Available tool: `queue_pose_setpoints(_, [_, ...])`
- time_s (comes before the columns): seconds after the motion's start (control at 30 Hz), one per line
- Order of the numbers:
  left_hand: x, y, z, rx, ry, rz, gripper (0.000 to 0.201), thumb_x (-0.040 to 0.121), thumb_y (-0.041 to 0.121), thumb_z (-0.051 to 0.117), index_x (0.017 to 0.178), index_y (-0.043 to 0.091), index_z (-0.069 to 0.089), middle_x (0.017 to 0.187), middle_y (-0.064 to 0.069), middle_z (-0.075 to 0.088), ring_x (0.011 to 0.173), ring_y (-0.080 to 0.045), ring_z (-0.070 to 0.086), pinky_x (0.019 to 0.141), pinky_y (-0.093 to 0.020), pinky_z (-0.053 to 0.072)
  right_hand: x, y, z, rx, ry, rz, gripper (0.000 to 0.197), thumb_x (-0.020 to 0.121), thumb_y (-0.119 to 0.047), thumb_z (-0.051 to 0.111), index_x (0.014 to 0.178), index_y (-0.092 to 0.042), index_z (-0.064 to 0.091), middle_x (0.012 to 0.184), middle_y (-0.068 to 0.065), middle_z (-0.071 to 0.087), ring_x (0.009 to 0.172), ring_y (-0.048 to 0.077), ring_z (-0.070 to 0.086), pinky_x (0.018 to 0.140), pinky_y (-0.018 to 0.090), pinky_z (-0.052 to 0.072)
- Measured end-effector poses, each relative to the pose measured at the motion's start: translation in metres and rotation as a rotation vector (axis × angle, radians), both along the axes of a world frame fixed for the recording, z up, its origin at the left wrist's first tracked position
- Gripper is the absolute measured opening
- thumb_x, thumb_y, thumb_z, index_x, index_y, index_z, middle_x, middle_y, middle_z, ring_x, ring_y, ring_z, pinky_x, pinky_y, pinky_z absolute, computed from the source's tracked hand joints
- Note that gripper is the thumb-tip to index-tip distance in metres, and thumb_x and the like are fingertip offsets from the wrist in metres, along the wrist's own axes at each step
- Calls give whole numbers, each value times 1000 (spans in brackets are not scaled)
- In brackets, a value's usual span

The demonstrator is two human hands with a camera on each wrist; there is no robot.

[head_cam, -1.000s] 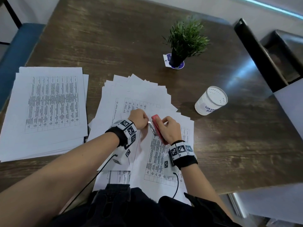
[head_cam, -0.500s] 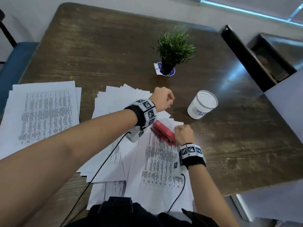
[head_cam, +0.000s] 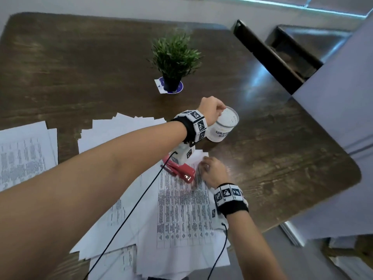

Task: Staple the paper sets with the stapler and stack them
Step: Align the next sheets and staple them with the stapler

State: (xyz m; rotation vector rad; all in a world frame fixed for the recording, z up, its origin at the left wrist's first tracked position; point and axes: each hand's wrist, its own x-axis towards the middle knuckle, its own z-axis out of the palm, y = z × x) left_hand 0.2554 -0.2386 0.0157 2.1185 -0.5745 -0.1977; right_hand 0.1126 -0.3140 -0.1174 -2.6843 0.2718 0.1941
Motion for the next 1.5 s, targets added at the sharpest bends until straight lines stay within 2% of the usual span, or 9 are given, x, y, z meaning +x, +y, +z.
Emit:
queue_pose_setpoints(0.07, [1, -4, -5, 45, -14, -25, 26, 96, 5, 54, 115, 9, 71, 120, -10, 68, 117, -21, 59, 103, -22, 39, 2, 2, 2, -14, 11, -21, 25, 94, -26, 55, 113, -19, 69, 135, -1, 57, 116, 20, 56, 97, 43, 50])
queue_pose_setpoints(0.13, [0, -3, -9, 60, -27, -40, 27, 95, 8, 56, 117, 12, 71, 123, -6, 67, 121, -20, 57, 106, -21, 35, 3, 3, 5, -27, 22, -46, 23, 94, -28, 55, 110, -17, 69, 127, 1, 59, 112, 22, 57, 93, 44, 51])
queue_pose_setpoints(0.37, [-32, 51, -24, 11, -53, 97, 20, 89, 12, 62, 101, 19, 76, 101, 2, 75, 94, -10, 66, 97, -25, 48, 2, 6, 10, -25, 11, -53, 22, 93, -24, 54, 103, -10, 67, 108, 8, 61, 102, 28, 58, 86, 40, 51])
queue_pose_setpoints(0.5, [-61, 105, -50, 45, 31, 181, 21, 88, 7, 60, 99, 14, 76, 98, -1, 74, 87, -10, 66, 87, -19, 49, 6, 16, 17, 35, 32, -70, 28, 94, -25, 52, 115, -14, 67, 123, 8, 62, 112, 29, 57, 96, 43, 47])
queue_pose_setpoints(0.7, [-92, 161, -91, 203, 218, 289, 17, 85, 8, 65, 96, 18, 74, 99, 0, 72, 95, -17, 66, 91, -36, 54, 8, 54, 33, -98, -138, -49, 31, 99, -38, 45, 114, -23, 67, 128, -3, 60, 129, 19, 43, 111, 50, 23])
queue_pose_setpoints(0.87, [-106, 184, -112, 444, 214, 281, 43, 84, 19, 69, 126, 15, 60, 135, -7, 51, 126, -26, 45, 104, -40, 40, 12, 79, 33, -27, 45, 103, 37, 92, -44, 55, 113, -16, 64, 112, 8, 61, 107, 26, 54, 88, 40, 47])
queue_pose_setpoints(1.07, [-109, 188, -115, 497, 220, 275, 79, 80, 36, 76, 145, 10, 40, 152, -6, 31, 138, -26, 30, 110, -43, 33, 10, 87, 29, -31, 65, 21, 33, 95, -30, 57, 115, -5, 53, 117, 15, 52, 108, 33, 54, 87, 41, 45])
queue_pose_setpoints(1.37, [-115, 194, -117, 660, 162, 185, 74, 88, 50, 62, 149, 19, 36, 158, 1, 24, 140, -29, 21, 108, -46, 32, 25, 127, 25, -63, 36, 122, 33, 98, -24, 48, 125, -7, 43, 121, 16, 48, 105, 37, 56, 80, 43, 46])
queue_pose_setpoints(1.5, [-113, 197, -118, 696, 142, 146, 75, 86, 55, 61, 149, 21, 36, 158, 0, 25, 139, -31, 24, 108, -47, 32, 34, 138, 24, -172, 56, 129, 35, 102, -32, 42, 129, -11, 39, 118, 13, 56, 103, 37, 61, 73, 39, 42])
